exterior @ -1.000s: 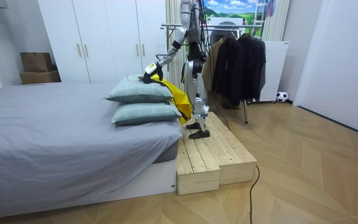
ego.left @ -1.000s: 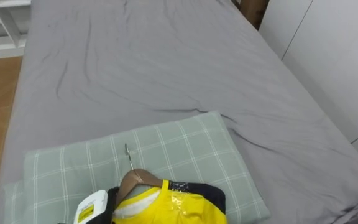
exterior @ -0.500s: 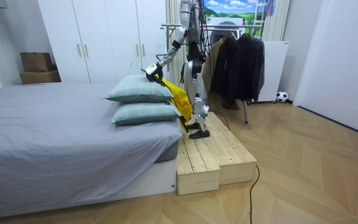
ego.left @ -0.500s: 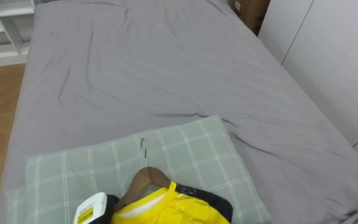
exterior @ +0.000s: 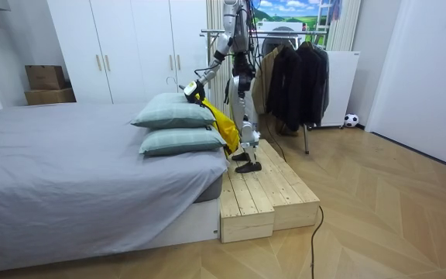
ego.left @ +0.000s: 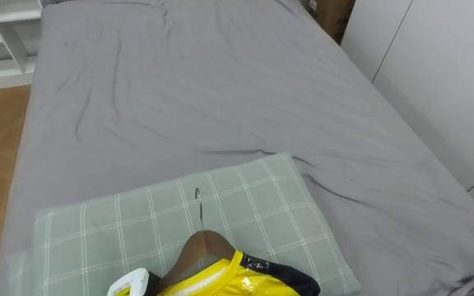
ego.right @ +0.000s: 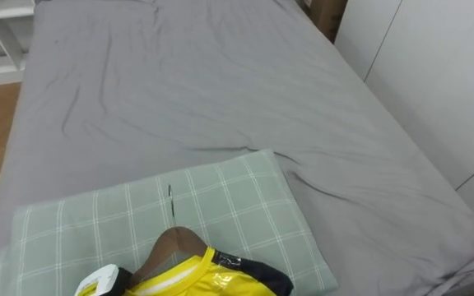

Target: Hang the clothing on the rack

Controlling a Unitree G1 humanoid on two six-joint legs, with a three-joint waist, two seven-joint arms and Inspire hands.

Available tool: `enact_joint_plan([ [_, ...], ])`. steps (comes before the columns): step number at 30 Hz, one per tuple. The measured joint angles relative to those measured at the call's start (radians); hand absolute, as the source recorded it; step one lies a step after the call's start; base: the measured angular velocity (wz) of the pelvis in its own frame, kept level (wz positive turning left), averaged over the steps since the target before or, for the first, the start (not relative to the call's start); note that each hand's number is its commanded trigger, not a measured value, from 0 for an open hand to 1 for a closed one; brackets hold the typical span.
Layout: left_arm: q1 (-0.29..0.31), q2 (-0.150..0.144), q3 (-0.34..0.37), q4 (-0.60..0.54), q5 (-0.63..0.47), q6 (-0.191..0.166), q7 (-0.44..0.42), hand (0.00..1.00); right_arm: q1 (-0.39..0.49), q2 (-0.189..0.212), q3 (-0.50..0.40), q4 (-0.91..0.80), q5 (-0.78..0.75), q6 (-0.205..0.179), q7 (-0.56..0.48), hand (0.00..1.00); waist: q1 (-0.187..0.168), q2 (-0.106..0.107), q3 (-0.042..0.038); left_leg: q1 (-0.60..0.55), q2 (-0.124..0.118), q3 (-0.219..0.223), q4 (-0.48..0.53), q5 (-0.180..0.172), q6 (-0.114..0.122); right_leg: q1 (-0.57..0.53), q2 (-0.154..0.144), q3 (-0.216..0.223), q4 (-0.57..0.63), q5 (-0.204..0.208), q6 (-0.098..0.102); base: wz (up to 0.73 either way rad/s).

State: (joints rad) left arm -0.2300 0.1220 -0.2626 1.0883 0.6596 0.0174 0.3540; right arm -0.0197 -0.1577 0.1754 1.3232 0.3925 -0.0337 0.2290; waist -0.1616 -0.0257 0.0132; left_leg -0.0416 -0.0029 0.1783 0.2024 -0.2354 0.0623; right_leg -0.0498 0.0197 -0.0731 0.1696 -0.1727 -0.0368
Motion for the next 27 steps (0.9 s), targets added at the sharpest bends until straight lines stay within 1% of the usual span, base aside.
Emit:
enact_joint_plan([
  [5, 0.000, 0.001, 0.001, 0.000, 0.000, 0.000, 0.000, 1.00, 0.000, 0.000, 0.000, -0.001, 0.000, 0.000, 0.000, 0.00, 0.000, 0.000, 0.0000, 0.002, 0.000, -0.001, 0.000, 0.000, 0.000, 0.002, 0.000, 0.004, -0.001, 0.000, 0.000, 0.00],
  [9, 0.014, 0.001, 0.002, 0.001, 0.001, 0.000, -0.004, 1.00, 0.002, 0.001, -0.001, 0.003, 0.000, -0.001, 0.000, 0.00, -0.001, 0.000, 0.0006, 0.034, 0.000, -0.001, -0.005, 0.000, 0.000, 0.033, 0.001, 0.005, -0.006, 0.000, 0.000, 0.00],
  [14, 0.022, 0.002, 0.037, -0.012, 0.011, -0.005, -0.013, 1.00, 0.001, 0.003, -0.010, 0.004, -0.005, 0.000, 0.001, 0.00, 0.001, 0.002, -0.0008, 0.032, -0.001, 0.001, -0.003, 0.000, 0.000, 0.038, 0.000, -0.009, -0.018, 0.000, 0.000, 0.00],
  [16, 0.030, 0.000, 0.061, -0.042, 0.024, -0.005, -0.016, 1.00, 0.002, 0.003, -0.024, 0.009, -0.013, 0.000, 0.001, 0.00, 0.001, 0.005, -0.0025, 0.034, 0.000, 0.000, -0.003, 0.000, 0.000, 0.039, 0.000, -0.009, -0.018, 0.000, 0.000, 0.00],
  [20, 0.042, 0.001, 0.064, -0.081, 0.017, -0.003, -0.016, 1.00, 0.005, 0.003, -0.035, 0.009, -0.010, 0.002, -0.001, 0.00, 0.003, 0.013, -0.0051, 0.048, -0.001, -0.004, -0.005, 0.000, 0.000, 0.052, 0.000, -0.009, -0.019, 0.000, 0.000, 0.00],
  [21, 0.061, 0.001, 0.064, -0.106, 0.017, -0.002, -0.016, 1.00, 0.005, 0.002, -0.035, 0.008, -0.009, 0.002, -0.002, 0.00, 0.003, 0.017, -0.0074, 0.056, -0.001, -0.005, -0.004, 0.000, 0.000, 0.061, 0.000, -0.009, -0.019, 0.000, 0.000, 0.00],
  [23, 0.078, 0.004, 0.062, -0.144, 0.017, -0.002, -0.018, 1.00, 0.009, -0.001, -0.032, 0.007, -0.008, 0.002, -0.002, 0.00, 0.006, 0.019, -0.0079, 0.065, -0.001, -0.004, -0.004, 0.000, 0.000, 0.070, 0.000, -0.010, -0.019, 0.000, 0.000, 0.00],
  [27, 0.087, 0.029, 0.066, -0.219, -0.004, 0.000, -0.030, 1.00, 0.010, -0.004, -0.030, 0.009, -0.009, 0.003, 0.001, 0.00, 0.011, 0.019, -0.0082, 0.075, -0.001, -0.003, -0.005, 0.000, 0.000, 0.078, 0.000, -0.009, -0.019, 0.000, 0.000, 0.00],
])
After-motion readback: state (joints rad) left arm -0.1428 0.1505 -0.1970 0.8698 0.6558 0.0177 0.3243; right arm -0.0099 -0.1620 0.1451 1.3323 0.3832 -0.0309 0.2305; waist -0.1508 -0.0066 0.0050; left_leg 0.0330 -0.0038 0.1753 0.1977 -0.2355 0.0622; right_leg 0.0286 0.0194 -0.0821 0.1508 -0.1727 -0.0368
